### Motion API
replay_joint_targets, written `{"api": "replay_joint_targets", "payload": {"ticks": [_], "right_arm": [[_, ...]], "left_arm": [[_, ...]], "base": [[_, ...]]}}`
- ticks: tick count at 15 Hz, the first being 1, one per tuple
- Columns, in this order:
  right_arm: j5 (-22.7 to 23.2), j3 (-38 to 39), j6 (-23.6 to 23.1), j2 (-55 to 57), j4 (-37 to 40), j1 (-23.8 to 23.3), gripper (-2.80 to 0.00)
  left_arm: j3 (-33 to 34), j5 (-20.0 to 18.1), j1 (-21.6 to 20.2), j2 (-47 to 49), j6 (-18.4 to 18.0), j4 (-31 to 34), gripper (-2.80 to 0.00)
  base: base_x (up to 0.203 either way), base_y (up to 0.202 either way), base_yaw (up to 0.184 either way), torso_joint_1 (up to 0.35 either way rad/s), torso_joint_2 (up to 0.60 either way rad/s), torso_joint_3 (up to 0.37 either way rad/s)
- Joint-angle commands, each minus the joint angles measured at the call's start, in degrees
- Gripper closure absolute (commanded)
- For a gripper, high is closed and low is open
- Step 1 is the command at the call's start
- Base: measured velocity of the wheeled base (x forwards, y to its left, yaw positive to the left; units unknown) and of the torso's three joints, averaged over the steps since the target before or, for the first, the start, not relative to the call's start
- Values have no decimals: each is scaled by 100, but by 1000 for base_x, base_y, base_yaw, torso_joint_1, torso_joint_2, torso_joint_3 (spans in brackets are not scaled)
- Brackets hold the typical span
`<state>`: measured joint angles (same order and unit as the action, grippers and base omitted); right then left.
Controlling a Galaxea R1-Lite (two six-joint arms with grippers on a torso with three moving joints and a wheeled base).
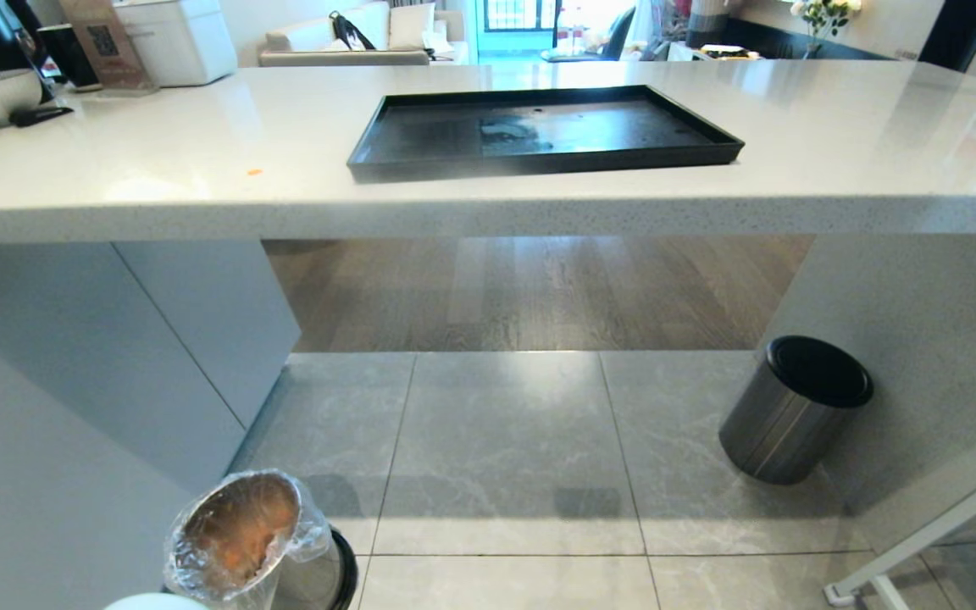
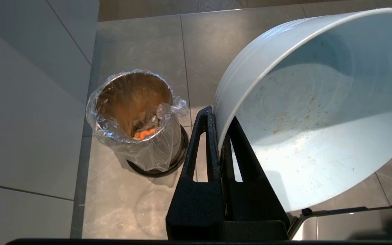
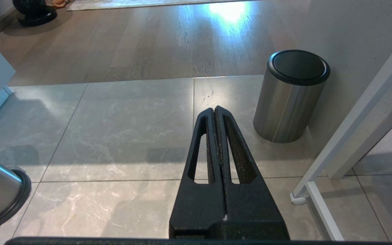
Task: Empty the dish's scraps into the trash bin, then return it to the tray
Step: Put the bowl back to the table
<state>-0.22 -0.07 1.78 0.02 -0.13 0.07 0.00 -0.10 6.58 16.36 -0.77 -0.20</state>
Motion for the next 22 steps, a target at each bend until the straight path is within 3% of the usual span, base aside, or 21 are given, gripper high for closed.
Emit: {"api": "replay_joint_targets", "payload": {"ticks": [1, 12, 22], "right_arm": [[4, -1, 7, -2, -4, 1, 0], [-4, -1, 15, -2, -4, 1, 0], [4, -1, 7, -2, -4, 1, 0]], "left_arm": [[0, 1, 1, 8, -2, -6, 0], [0, 1, 1, 8, -2, -6, 0], [0, 1, 1, 8, -2, -6, 0]], "base": [[0, 0, 0, -12, -107, -136], [0, 0, 0, 4, -398, -388], [0, 0, 0, 136, -495, -369]]}}
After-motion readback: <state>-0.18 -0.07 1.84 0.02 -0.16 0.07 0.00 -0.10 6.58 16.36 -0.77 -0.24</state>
